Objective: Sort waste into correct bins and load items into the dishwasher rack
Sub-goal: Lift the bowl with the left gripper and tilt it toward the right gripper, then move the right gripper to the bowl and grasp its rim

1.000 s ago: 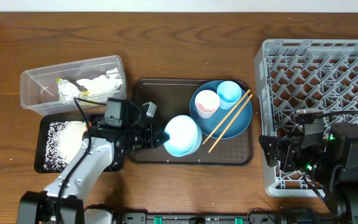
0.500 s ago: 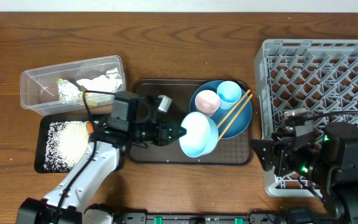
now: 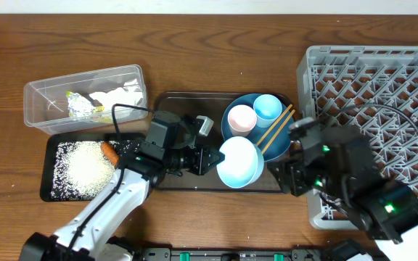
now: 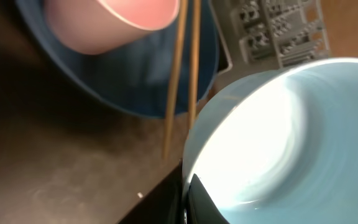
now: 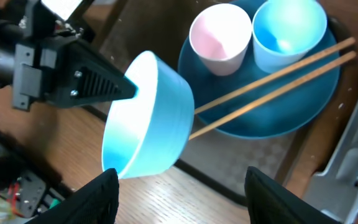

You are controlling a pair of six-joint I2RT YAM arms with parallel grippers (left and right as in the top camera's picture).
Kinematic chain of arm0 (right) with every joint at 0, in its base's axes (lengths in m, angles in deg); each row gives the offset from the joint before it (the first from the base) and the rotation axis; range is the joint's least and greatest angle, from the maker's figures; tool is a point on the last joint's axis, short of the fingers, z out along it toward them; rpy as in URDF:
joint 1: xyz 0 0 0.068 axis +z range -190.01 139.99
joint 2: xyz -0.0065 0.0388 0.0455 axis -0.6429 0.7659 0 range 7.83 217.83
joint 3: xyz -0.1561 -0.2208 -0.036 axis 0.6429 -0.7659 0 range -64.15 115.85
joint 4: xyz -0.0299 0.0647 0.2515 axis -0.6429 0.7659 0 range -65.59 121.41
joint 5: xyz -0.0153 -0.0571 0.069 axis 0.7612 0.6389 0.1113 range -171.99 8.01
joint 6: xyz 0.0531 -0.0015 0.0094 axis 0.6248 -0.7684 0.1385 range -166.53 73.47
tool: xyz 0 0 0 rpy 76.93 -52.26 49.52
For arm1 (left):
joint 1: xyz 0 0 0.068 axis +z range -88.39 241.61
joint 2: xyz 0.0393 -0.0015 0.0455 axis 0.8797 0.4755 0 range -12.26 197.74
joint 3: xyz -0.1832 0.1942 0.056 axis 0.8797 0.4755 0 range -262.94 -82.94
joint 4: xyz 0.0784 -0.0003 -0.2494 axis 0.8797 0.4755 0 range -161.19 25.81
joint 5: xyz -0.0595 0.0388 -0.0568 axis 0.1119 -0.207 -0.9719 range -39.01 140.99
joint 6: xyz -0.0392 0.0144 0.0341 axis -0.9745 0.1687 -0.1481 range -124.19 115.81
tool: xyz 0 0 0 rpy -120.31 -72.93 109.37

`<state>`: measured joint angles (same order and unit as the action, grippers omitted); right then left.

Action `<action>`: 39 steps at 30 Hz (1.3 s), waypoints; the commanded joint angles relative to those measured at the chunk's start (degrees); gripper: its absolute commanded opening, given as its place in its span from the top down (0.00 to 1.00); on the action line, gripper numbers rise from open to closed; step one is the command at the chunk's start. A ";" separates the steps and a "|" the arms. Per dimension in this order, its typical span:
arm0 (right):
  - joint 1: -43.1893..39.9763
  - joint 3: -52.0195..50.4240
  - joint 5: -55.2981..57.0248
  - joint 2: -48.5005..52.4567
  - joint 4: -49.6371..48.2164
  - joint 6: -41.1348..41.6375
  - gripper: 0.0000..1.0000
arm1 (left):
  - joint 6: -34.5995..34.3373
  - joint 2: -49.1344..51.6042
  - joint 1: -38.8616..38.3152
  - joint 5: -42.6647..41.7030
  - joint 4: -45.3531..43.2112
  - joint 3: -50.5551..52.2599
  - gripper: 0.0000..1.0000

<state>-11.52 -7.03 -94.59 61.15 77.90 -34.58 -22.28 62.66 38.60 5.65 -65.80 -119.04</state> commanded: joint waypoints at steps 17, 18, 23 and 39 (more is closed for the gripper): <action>16.72 12.52 22.93 18.71 1.11 6.49 0.36 | 0.22 -9.14 -0.11 15.23 6.43 -0.92 0.94; 17.00 12.52 22.95 19.32 1.09 6.49 0.36 | 0.22 -9.14 -0.11 15.21 6.43 -0.92 0.94; 17.51 12.52 23.67 23.47 1.01 6.47 0.39 | 0.22 -9.14 -0.11 15.21 6.60 -0.90 0.94; 17.73 12.50 22.62 25.46 -1.38 6.49 0.77 | 0.22 -9.14 -0.11 15.50 6.78 -0.92 0.93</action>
<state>5.62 4.36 -72.10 86.84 76.29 -28.48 -22.37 54.09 38.56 20.53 -59.03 -119.04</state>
